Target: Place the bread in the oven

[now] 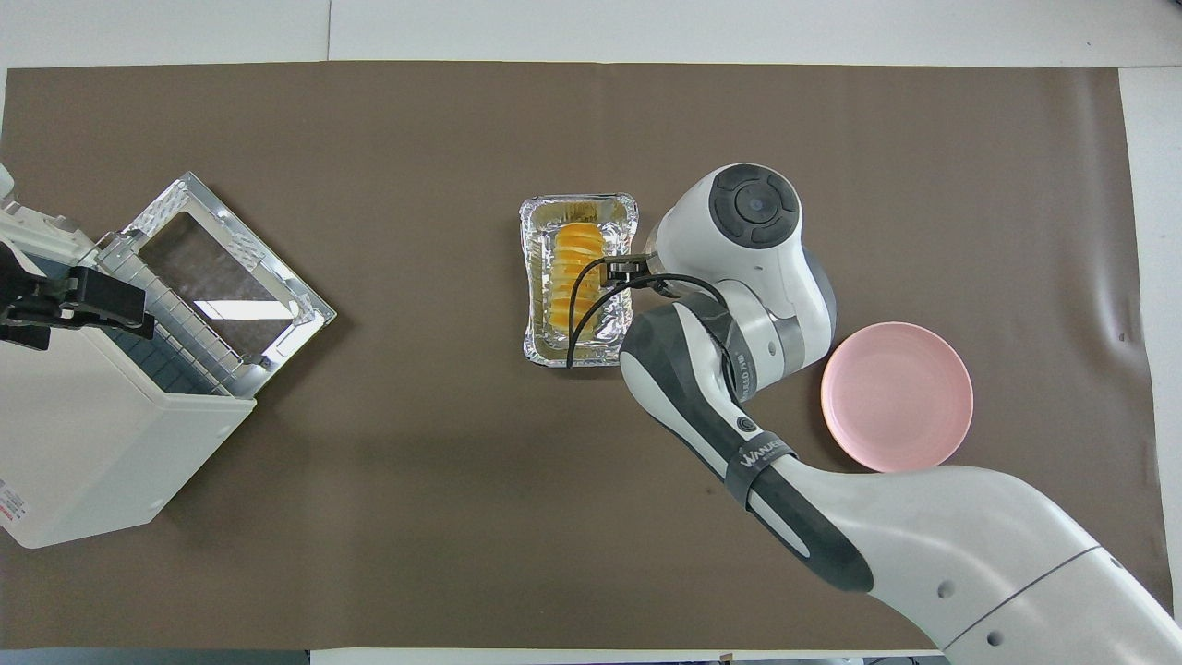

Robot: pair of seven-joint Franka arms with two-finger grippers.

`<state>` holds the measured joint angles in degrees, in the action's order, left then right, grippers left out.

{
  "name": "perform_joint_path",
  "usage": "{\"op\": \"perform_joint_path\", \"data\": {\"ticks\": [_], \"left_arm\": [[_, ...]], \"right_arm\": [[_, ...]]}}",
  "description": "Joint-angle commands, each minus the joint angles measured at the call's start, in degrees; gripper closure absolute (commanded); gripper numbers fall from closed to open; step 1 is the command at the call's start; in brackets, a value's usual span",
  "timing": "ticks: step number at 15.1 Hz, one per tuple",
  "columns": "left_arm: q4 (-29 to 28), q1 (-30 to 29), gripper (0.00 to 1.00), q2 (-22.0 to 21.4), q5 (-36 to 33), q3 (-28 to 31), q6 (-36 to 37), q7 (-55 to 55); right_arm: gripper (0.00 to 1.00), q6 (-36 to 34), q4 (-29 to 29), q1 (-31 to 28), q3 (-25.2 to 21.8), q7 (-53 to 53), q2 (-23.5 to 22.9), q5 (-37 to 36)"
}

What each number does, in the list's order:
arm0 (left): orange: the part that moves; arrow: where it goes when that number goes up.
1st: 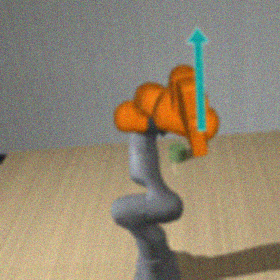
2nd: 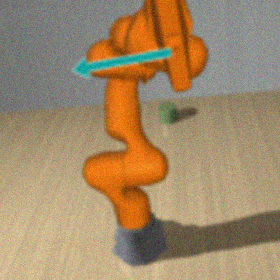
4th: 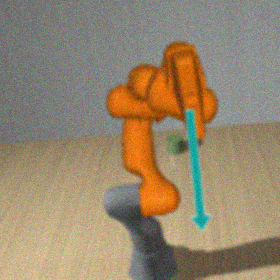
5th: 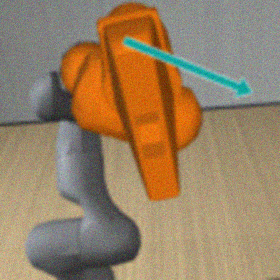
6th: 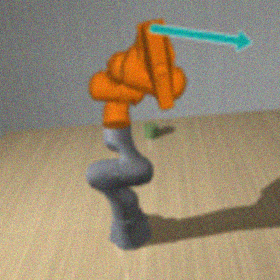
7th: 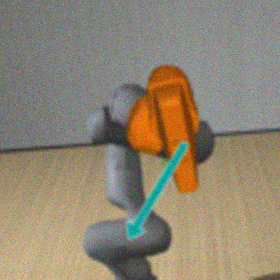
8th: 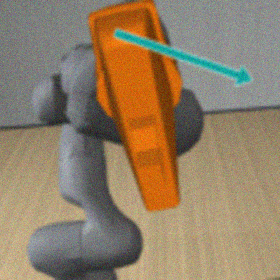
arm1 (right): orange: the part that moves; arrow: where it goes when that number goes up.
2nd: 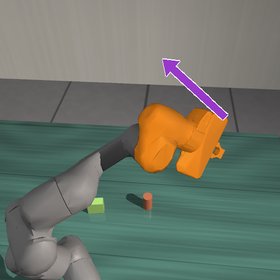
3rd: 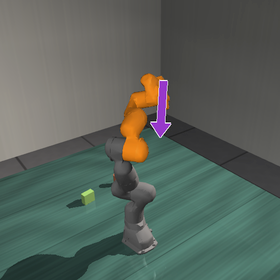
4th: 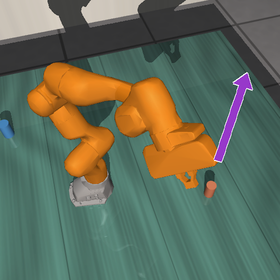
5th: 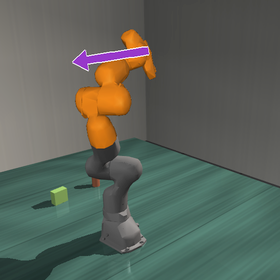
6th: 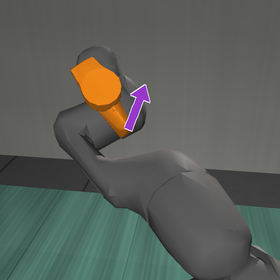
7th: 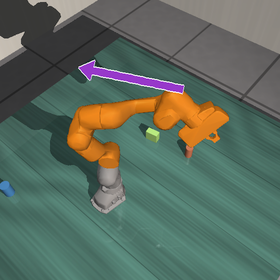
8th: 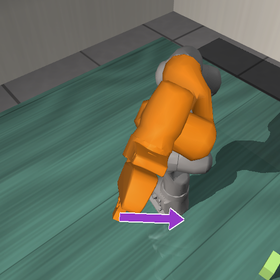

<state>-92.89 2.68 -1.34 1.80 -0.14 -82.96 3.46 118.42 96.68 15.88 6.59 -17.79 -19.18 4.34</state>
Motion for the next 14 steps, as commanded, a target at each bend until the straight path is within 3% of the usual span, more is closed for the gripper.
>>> {"op": "perform_joint_path", "data": {"ticks": [1,5,7,10,14], "left_arm": [[-0.71,-0.57,0.0,-1.04,-0.13,-0.39,-0.37,-0.64],[-1.15,-0.83,0.0,-1.04,-0.13,-0.12,-2.28,-0.56],[-1.77,-0.05,0.0,-0.95,-0.39,-0.3,-6.5,1.97],[-0.89,2.85,0.0,0.1,-2.67,-0.83,-9.15,4.81],[4.72,7.68,0.0,5.98,-1.89,-0.91,-7.05,5.16]], "right_arm": [[0.0,-9.31,1.5,-6.01,0.53,5.46,8.7,-0.03],[0.0,-26.27,1.58,-13.83,0.45,12.86,20.56,-0.12],[0.0,-29.82,1.32,-17.96,0.36,12.95,24.79,-0.21],[0.0,-31.67,1.05,-22.28,-0.08,13.04,26.65,-0.21],[0.0,-30.62,0.44,-24.75,0.0,12.95,26.48,-3.01]]}}
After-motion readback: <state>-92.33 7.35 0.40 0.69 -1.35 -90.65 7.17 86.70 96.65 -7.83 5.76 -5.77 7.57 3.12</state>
